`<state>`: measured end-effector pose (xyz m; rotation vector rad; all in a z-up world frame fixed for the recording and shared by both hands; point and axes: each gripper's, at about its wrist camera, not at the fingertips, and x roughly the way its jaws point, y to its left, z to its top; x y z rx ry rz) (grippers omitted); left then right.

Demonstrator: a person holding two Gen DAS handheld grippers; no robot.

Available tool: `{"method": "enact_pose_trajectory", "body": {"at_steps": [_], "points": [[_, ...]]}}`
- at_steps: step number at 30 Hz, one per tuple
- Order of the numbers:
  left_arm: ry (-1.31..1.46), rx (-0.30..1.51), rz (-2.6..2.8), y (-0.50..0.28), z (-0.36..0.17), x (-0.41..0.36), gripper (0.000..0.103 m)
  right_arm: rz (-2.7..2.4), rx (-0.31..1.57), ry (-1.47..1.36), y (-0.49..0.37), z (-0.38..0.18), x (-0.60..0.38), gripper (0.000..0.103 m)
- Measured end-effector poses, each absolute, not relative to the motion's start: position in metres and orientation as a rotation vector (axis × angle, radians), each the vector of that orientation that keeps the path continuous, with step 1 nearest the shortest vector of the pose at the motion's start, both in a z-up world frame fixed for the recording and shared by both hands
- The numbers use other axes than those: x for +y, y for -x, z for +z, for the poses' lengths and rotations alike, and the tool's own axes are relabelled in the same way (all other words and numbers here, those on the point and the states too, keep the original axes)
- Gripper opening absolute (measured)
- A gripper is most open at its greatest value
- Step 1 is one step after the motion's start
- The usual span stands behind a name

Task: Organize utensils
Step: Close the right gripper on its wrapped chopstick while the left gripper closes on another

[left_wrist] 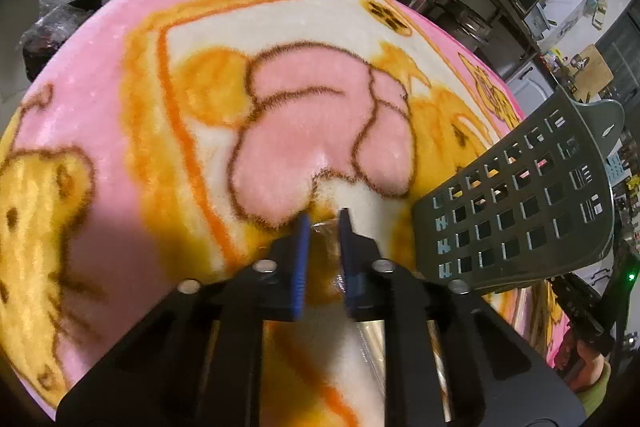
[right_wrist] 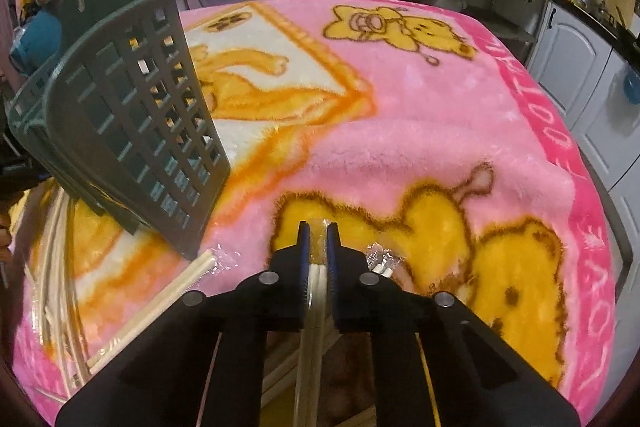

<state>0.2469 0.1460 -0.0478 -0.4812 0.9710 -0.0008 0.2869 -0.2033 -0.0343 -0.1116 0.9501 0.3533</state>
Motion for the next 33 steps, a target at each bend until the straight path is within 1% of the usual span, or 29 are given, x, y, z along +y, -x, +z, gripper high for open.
{"method": "enact_pose_trajectory", "body": {"at_steps": [3, 10, 24, 33], "points": [[0.475, 0.969, -0.016, -0.248, -0.046, 0.146, 0.004, 0.367, 0.939, 0.077, -0.286, -0.027, -0.209, 0.006], [0.473, 0.918, -0.066, -0.237, -0.029, 0.146, 0.003, 0.419, 0.872, -0.015, -0.276, 0.003, -0.22, 0.004], [0.365, 0.657, -0.163, -0.189, 0.07, 0.122, 0.002, 0.549, 0.626, -0.085, -0.226, 0.089, -0.209, 0.003], [0.34, 0.571, -0.236, -0.169, 0.107, 0.106, 0.001, 0.612, 0.47, -0.124, -0.202, 0.139, -0.202, 0.002]]}}
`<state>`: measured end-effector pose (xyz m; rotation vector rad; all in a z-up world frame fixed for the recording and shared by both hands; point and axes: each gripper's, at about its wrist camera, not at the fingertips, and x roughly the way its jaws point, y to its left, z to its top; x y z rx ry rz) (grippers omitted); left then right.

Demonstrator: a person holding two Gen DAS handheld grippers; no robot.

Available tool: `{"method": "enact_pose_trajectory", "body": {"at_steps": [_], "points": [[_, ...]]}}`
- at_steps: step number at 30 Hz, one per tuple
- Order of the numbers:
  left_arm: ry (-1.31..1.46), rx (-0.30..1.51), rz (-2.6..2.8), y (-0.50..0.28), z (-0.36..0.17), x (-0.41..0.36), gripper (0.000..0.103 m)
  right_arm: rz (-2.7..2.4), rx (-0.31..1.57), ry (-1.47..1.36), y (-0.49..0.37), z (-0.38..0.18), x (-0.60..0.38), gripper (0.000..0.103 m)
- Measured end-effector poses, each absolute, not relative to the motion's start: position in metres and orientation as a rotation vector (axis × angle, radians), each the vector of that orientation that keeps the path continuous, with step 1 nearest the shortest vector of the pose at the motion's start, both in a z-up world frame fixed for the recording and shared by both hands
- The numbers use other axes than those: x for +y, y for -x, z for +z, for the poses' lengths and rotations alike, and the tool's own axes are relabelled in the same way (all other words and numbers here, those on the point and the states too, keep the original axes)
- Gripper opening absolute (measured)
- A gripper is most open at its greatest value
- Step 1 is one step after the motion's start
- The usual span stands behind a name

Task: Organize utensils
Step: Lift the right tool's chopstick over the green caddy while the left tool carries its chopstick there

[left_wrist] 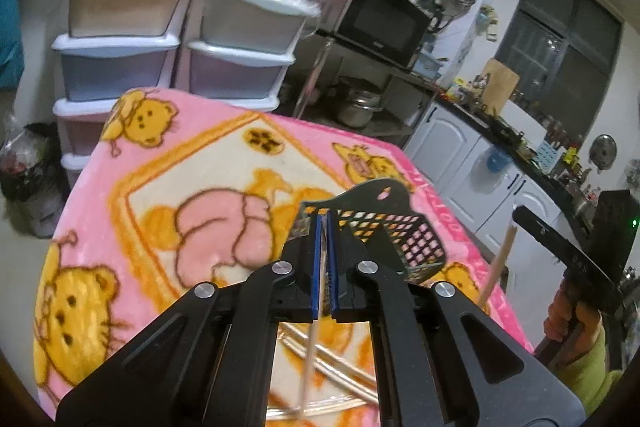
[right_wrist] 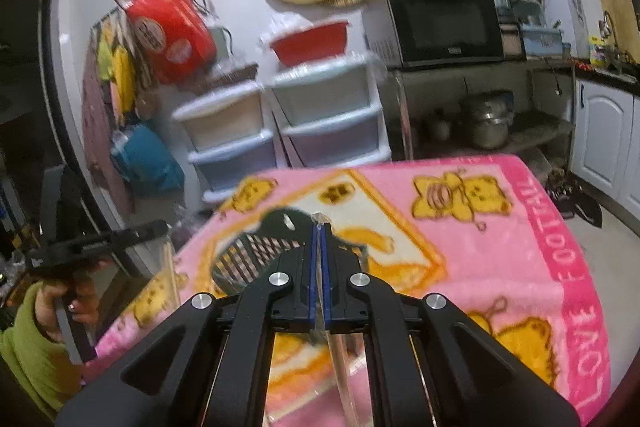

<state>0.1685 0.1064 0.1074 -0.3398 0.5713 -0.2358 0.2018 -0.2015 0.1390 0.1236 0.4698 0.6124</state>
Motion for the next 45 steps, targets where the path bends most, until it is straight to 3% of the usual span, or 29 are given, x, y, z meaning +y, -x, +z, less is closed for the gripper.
{"method": "enact_pose_trajectory", "body": {"at_steps": [30, 45], "points": [[0.276, 0.322, -0.357, -0.177, 0.232, 0.059, 0.001, 0.716, 0.174, -0.162, -0.206, 0.246, -0.161, 0.002], [0.291, 0.301, -0.297, -0.221, 0.222, 0.056, 0.001, 0.673, 0.152, -0.132, -0.228, 0.236, -0.145, 0.002]]}}
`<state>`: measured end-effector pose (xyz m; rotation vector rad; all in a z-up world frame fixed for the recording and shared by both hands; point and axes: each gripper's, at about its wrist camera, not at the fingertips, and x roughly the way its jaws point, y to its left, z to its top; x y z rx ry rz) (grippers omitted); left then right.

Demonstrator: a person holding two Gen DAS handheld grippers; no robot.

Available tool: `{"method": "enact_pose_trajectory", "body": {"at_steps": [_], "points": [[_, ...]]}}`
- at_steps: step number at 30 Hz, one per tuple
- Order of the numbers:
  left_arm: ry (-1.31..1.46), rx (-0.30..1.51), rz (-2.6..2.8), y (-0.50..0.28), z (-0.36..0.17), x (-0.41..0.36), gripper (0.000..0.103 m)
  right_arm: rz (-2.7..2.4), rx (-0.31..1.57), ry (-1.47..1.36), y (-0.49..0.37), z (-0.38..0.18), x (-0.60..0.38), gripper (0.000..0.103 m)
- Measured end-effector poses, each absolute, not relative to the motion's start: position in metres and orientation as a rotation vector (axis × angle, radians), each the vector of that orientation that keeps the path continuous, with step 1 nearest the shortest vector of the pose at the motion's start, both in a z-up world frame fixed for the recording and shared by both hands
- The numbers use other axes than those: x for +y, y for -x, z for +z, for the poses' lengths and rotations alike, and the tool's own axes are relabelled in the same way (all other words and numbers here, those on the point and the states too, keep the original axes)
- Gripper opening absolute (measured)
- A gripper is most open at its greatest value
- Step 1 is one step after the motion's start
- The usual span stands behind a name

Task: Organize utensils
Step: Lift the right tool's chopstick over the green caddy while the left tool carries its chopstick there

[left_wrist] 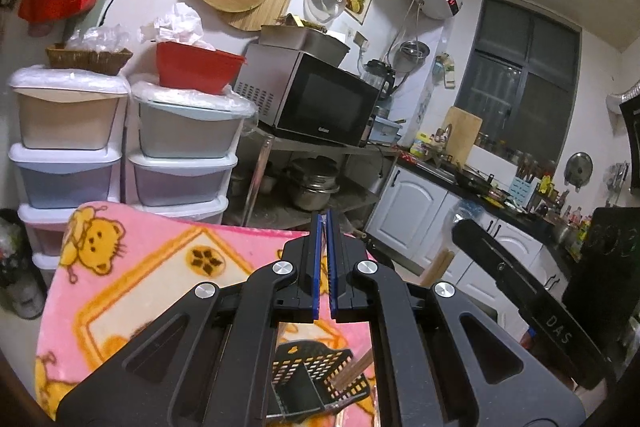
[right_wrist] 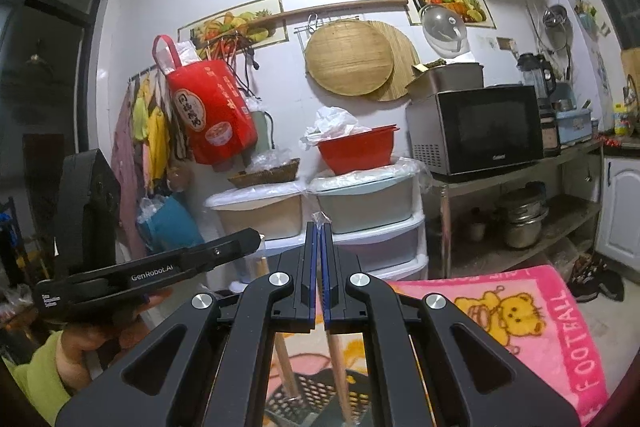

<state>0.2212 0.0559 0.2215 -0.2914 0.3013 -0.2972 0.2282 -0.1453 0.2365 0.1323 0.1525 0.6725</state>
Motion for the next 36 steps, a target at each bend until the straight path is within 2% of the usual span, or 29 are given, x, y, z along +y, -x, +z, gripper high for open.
{"method": "enact_pose_trajectory", "body": {"at_steps": [25, 36], "points": [[0.269, 0.325, -0.269, -0.225, 0.144, 0.053, 0.001, 0.582, 0.224, -0.222, -0.248, 0.166, -0.162, 0.002], [0.282, 0.338, -0.272, -0.225, 0.133, 0.057, 0.001, 0.55, 0.263, -0.252, -0.253, 0.144, -0.167, 0.003]]}}
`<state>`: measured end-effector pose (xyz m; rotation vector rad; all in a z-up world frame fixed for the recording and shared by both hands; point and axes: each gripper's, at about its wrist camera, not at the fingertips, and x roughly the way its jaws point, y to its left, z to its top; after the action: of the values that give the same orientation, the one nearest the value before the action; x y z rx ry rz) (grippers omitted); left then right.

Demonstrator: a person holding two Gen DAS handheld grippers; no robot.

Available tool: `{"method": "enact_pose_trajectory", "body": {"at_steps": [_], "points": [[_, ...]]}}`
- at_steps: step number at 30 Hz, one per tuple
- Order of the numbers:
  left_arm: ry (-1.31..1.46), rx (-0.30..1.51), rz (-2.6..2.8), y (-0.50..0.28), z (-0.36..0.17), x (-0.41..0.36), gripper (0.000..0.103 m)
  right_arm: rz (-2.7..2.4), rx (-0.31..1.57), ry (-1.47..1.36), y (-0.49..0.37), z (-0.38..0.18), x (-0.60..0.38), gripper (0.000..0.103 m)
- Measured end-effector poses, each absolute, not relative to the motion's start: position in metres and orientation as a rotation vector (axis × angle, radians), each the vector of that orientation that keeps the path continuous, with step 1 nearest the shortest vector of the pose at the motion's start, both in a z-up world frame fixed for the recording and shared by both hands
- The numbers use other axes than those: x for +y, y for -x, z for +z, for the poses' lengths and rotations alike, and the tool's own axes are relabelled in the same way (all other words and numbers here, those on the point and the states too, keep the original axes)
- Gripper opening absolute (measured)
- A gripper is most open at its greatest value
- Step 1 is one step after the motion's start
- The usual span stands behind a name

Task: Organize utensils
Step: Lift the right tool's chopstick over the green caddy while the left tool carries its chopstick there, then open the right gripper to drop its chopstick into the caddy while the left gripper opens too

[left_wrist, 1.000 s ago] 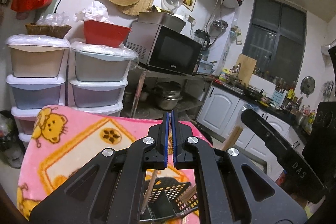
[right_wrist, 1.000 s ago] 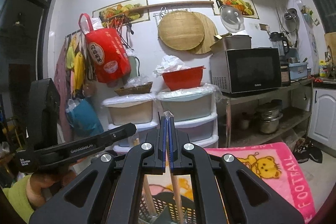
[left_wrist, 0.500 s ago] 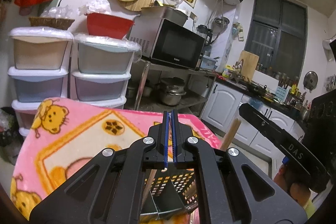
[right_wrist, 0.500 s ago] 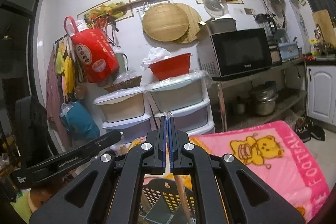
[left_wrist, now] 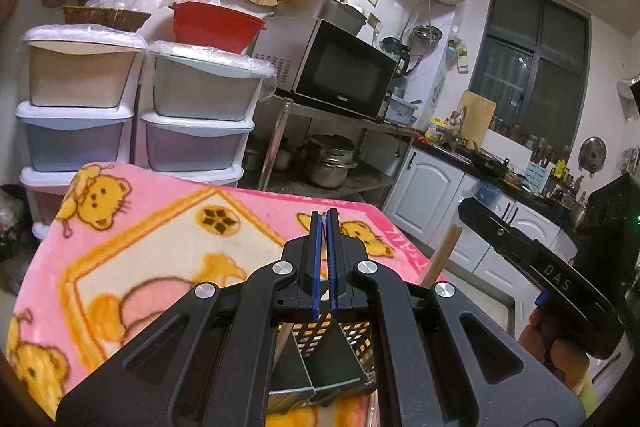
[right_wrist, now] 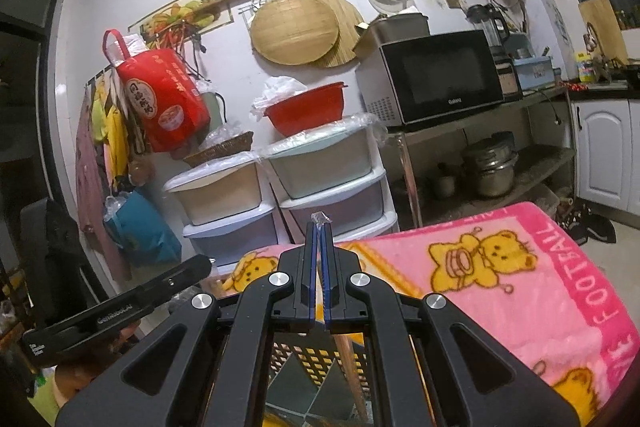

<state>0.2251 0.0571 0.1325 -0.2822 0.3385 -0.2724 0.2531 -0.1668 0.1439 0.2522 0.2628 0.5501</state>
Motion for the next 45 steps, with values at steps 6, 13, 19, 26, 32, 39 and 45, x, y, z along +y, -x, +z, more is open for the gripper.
{"method": "enact_pose_trajectory", "body": {"at_steps": [6, 13, 19, 26, 32, 39, 45], "points": [[0.291, 0.363, -0.262, -0.225, 0.116, 0.062, 0.001, 0.525, 0.29, -0.256, -0.254, 0.134, -0.168, 0.003], [0.29, 0.373, -0.249, -0.221, 0.115, 0.068, 0.001, 0.476, 0.334, -0.262, -0.25, 0.126, -0.173, 0.003], [0.281, 0.384, -0.236, -0.215, 0.115, 0.072, 0.001, 0.459, 0.384, -0.265, -0.247, 0.12, -0.176, 0.003], [0.291, 0.394, -0.215, -0.209, 0.115, 0.076, 0.001, 0.449, 0.403, -0.253, -0.238, 0.118, -0.183, 0.016], [0.289, 0.409, -0.191, -0.202, 0.111, 0.079, 0.007, 0.444, 0.41, -0.238, -0.229, 0.116, -0.188, 0.023], [0.308, 0.424, -0.176, -0.196, 0.106, 0.086, 0.028, 0.437, 0.411, -0.206, -0.217, 0.115, -0.189, 0.03], [0.323, 0.42, -0.17, -0.188, 0.104, 0.092, 0.041, 0.429, 0.408, -0.176, -0.207, 0.115, -0.188, 0.04]]}}
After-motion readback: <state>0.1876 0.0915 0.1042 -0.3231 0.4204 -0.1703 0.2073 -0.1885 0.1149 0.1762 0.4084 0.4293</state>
